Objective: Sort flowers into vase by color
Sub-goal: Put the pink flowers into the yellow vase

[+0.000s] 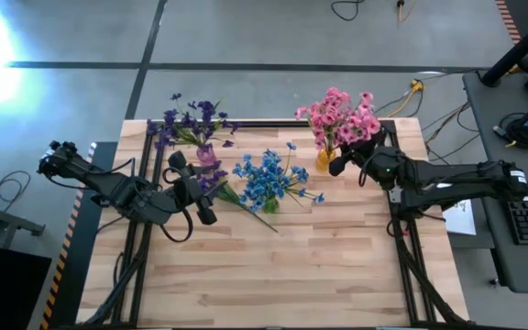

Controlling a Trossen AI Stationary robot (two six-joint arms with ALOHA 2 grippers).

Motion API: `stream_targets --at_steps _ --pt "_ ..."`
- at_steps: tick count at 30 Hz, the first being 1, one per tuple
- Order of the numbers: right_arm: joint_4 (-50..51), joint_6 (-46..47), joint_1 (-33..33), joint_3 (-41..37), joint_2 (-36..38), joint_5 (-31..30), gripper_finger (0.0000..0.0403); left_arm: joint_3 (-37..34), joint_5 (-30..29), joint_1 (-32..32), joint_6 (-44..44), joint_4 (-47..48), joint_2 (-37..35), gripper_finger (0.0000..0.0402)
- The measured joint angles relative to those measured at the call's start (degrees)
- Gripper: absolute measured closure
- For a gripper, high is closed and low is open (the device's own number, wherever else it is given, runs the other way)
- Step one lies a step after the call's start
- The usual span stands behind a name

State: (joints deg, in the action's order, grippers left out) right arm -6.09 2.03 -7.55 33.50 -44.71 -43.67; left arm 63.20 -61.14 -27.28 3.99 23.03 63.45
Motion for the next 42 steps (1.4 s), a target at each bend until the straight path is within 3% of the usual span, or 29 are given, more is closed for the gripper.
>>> stream_targets --at_steps 16,42 --pt "4.11 6.42 -1.63 0.0 0.76 -0.95 0.0394 0.0 0.02 0.01 -0.02 0.0 0.01 0.0205" --pt "2.47 8.08 -1.99 0.02 0.76 0.14 0.0394 0.0 0.02 0.01 -0.3 -0.35 0.01 0.0205"
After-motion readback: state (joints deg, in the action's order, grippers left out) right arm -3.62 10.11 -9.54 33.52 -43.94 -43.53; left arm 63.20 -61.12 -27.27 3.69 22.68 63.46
